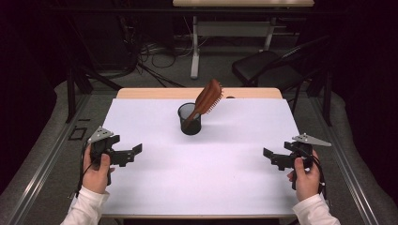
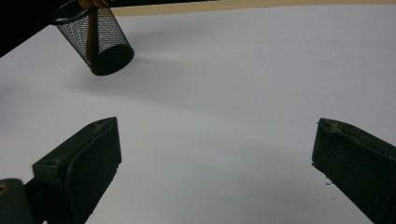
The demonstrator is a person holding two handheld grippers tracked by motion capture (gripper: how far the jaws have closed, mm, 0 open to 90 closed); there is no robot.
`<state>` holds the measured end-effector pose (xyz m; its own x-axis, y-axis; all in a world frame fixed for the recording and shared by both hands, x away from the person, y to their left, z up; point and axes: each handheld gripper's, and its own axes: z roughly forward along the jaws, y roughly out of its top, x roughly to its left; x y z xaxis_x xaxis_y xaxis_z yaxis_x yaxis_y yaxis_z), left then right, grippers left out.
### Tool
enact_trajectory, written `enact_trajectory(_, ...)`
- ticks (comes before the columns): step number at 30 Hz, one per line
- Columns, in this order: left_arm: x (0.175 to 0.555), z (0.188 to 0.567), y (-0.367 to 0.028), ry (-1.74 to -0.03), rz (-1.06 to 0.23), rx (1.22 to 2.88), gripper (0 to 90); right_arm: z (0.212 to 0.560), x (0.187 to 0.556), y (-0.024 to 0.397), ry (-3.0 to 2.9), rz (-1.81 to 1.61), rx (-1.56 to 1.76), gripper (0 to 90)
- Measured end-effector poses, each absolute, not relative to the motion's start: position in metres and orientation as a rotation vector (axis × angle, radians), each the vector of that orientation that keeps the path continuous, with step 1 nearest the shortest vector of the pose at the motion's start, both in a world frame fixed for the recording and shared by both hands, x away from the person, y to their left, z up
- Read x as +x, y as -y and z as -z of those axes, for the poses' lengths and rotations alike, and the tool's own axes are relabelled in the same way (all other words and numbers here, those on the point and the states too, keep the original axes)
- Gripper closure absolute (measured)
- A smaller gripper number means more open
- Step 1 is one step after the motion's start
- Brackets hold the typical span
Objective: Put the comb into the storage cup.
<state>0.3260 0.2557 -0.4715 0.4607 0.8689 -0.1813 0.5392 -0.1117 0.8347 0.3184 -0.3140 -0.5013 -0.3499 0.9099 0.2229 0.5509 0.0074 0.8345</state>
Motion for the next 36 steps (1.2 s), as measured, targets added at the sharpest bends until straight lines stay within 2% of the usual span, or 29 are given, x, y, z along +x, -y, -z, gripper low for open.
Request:
enact_trajectory(13,0.326,0.492,-0.261,-1.261,-0.511,1.732,0.5,0.517,0.317,0.320,-1.841,-1.193,1.528,0.9)
enact_trajectory(36,0.326,0.519,-0.271,-1.279,-0.498,1.695,0.5,0.534,0.313,0.319,-1.803,-1.171,1.540,0.9)
